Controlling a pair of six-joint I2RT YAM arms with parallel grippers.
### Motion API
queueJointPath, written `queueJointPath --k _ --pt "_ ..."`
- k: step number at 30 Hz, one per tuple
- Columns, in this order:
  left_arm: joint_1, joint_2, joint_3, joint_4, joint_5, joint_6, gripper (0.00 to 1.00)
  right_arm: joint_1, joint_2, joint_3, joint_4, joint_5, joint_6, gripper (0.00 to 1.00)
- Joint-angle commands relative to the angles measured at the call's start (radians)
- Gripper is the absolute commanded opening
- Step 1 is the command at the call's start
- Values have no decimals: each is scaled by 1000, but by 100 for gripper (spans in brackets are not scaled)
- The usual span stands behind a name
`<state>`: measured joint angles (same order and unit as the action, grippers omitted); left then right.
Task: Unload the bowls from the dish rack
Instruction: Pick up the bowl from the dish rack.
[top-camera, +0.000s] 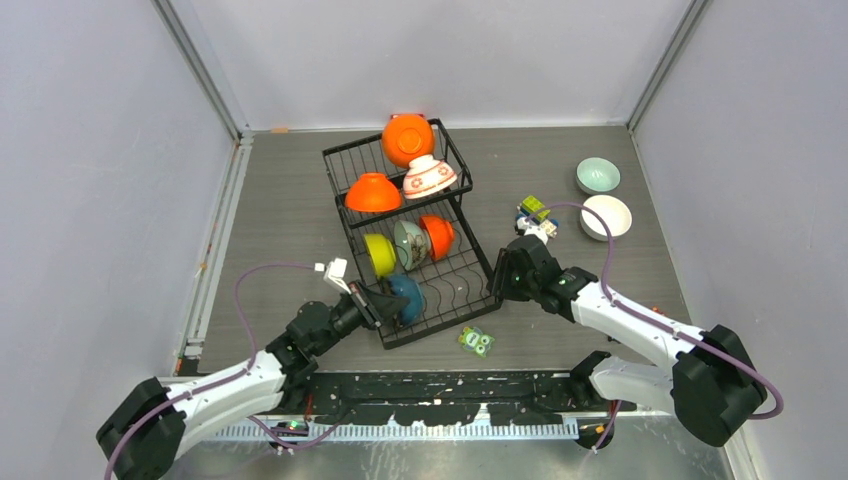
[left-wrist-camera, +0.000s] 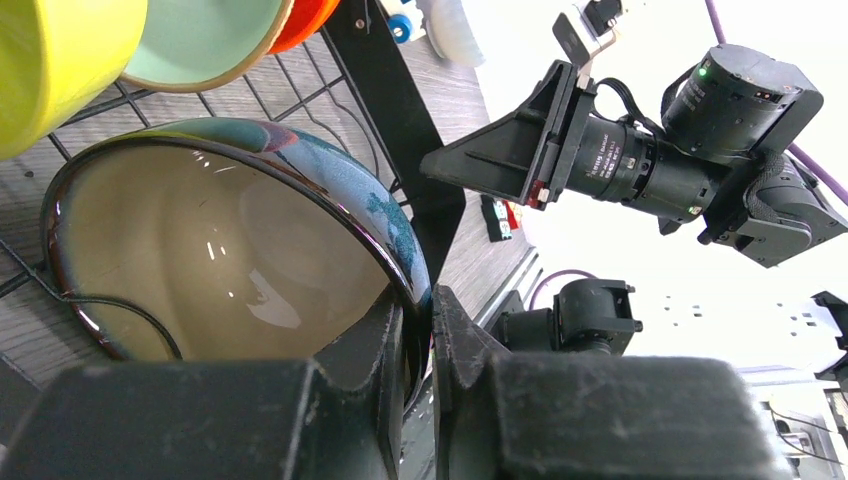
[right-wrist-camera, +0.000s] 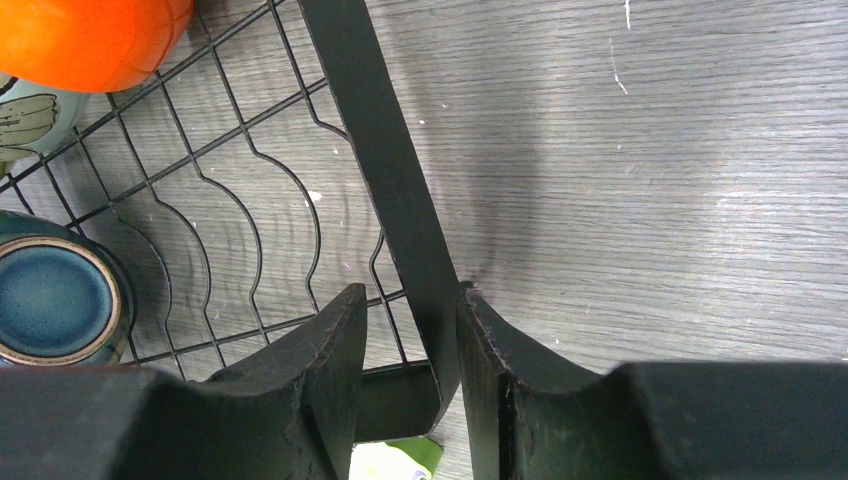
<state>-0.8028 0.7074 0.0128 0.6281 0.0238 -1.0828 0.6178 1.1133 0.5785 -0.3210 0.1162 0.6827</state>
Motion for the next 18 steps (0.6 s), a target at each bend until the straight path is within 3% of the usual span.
queueJointPath --k 1,12,18 --pt "7 -6 59 230 31 30 0 -4 -5 -1 31 -4 -8 43" --pt "6 -201 82 57 30 52 0 -5 0 0 39 5 -6 42" --pt "7 -205 85 72 38 50 0 -5 2 9 36 4 -5 43"
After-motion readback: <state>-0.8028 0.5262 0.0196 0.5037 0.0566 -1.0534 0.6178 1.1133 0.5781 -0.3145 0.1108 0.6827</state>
